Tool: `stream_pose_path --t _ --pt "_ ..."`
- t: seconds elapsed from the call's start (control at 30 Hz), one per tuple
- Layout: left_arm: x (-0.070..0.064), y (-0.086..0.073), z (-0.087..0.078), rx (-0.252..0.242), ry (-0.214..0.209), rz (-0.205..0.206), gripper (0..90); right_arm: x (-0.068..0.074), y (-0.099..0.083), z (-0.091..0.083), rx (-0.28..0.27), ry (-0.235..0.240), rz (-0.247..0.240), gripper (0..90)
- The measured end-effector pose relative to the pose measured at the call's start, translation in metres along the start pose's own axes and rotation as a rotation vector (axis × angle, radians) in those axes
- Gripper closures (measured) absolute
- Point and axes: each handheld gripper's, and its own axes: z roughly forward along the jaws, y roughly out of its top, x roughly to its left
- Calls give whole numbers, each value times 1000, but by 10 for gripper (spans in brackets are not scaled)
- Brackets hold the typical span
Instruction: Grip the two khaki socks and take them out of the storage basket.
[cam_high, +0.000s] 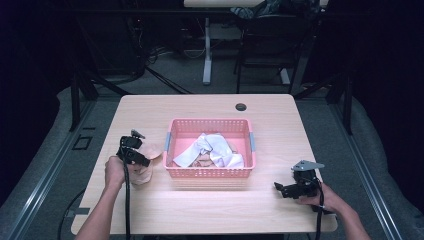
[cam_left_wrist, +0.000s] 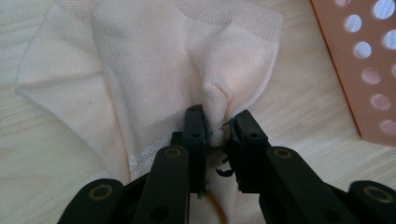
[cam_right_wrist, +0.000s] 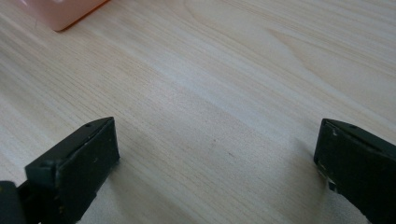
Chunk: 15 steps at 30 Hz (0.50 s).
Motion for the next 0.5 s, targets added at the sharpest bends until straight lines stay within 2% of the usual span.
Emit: stream_pose_path --t 0.07,0.13,0.2,0.23,0.27,0.3,0.33,0.37,0.43,0.5 --pt "0 0 -1 -2 -2 -1 701 0 0 0 0 0 0 0" --pt "1 1 -9 -30 10 -13 581 0 0 0 0 0 0 0" --pt "1 2 -13 -32 16 -16 440 0 0 0 0 0 0 0" --pt "0 2 -17 -47 33 -19 371 0 0 0 0 0 0 0" --pt "-1 2 -21 -58 38 -20 371 0 0 0 0 0 0 0" --pt "-2 2 -32 -93 38 -31 274 0 0 0 0 0 0 0" --pt "-2 2 -32 -93 38 -31 235 0 0 0 0 0 0 0" --pt "-6 1 -43 -123 55 -22 209 0 0 0 0 0 0 0" --pt "-10 -1 -53 -151 62 -17 151 0 0 0 -1 -1 1 0" --pt "-12 -3 -59 -166 59 -16 149 0 0 0 0 -1 0 0"
